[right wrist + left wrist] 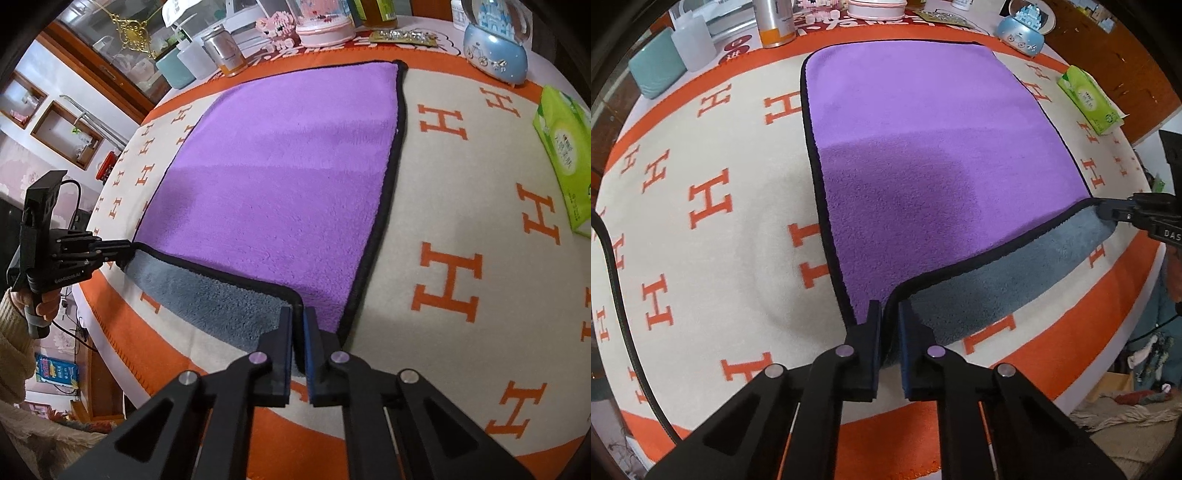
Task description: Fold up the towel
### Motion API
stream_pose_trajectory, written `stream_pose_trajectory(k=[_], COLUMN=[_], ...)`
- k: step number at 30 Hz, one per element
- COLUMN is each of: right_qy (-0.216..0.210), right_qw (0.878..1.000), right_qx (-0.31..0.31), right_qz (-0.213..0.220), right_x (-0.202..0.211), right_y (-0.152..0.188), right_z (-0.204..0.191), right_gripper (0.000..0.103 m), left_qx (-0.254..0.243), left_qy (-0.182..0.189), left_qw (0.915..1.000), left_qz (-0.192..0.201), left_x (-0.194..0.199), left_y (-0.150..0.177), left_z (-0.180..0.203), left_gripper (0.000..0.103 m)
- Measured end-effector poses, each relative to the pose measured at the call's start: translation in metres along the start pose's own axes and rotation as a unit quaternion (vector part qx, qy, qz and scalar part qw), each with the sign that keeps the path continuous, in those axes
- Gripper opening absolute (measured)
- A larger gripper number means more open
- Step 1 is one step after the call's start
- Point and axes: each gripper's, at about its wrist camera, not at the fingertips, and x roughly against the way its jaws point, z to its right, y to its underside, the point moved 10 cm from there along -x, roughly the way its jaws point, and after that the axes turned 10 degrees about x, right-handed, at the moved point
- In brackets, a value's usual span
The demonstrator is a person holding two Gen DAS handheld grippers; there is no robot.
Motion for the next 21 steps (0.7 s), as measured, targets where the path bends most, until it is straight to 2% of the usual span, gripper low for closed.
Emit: stream_pose_trajectory(k=[11, 21], right_qy=[0.008, 0.029], right_qw=[0.999, 0.996], right_qx=[0.009, 0.037], right_qz=[0.033, 0.081], right_x=[0.022, 0.056], right_y=[-0.006, -0.029], right_z=[-0.005, -0.008], right_gripper=[0.005, 0.005], left_qx=[0.019, 0.031], left_qy=[-0.05, -0.097], left_qw=[0.9976, 0.989], left_qz=[0.045, 0.107], left_x=[0.026, 0.068], left_y=[0.005, -0.023], left_z=[0.004, 0.017], left_gripper=[0.004, 0.004])
